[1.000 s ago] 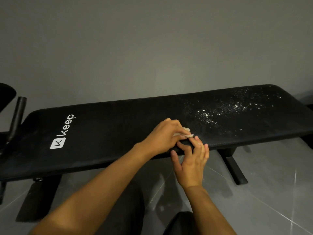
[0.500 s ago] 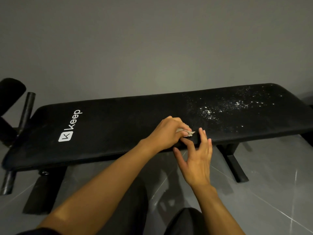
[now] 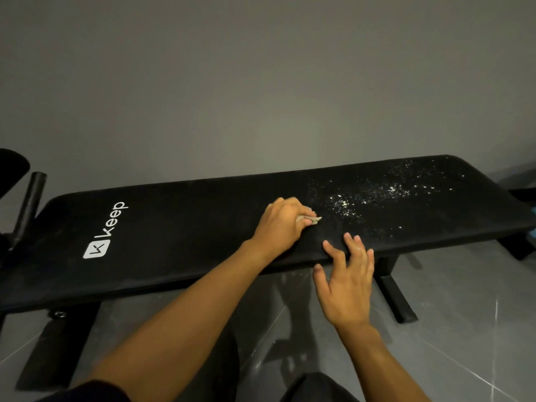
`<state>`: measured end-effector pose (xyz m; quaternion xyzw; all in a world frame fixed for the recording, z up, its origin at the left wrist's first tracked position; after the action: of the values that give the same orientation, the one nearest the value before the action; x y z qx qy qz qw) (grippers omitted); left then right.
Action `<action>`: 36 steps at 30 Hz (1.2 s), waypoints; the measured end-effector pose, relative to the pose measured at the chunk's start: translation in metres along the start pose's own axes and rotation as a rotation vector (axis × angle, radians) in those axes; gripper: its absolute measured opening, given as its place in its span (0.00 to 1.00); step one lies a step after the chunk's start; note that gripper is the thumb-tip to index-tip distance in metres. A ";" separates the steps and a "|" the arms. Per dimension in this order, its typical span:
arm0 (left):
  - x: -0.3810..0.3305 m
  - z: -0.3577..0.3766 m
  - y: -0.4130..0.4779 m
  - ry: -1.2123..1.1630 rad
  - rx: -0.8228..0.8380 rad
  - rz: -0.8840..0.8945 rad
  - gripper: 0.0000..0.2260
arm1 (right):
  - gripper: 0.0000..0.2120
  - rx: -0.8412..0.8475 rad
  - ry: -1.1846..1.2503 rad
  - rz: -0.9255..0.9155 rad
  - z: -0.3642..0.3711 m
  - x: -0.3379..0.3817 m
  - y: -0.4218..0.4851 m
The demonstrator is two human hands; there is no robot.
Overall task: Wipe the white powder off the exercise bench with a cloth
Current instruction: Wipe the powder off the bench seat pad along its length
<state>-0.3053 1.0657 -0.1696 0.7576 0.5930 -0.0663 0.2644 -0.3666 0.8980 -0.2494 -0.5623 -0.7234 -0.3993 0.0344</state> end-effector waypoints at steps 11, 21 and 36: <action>-0.002 0.010 0.021 0.024 0.032 -0.039 0.10 | 0.22 0.007 0.014 0.007 0.001 -0.004 0.002; 0.000 0.014 0.032 0.011 0.011 -0.094 0.10 | 0.21 -0.052 0.063 -0.003 0.010 -0.005 0.004; 0.009 0.012 0.012 -0.015 0.076 0.062 0.13 | 0.17 -0.053 0.016 -0.100 0.000 -0.012 0.023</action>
<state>-0.2888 1.0659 -0.1800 0.7845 0.5645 -0.0862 0.2419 -0.3428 0.8902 -0.2431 -0.5229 -0.7394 -0.4242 0.0052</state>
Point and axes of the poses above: each hand's wrist, its own y-axis towards the middle knuckle, its own z-axis out of the palm, x = y × z, the point moved 1 cm from there along y, towards the middle knuckle, and after that the axes turned 8 degrees about y, right-handed, at the moved point
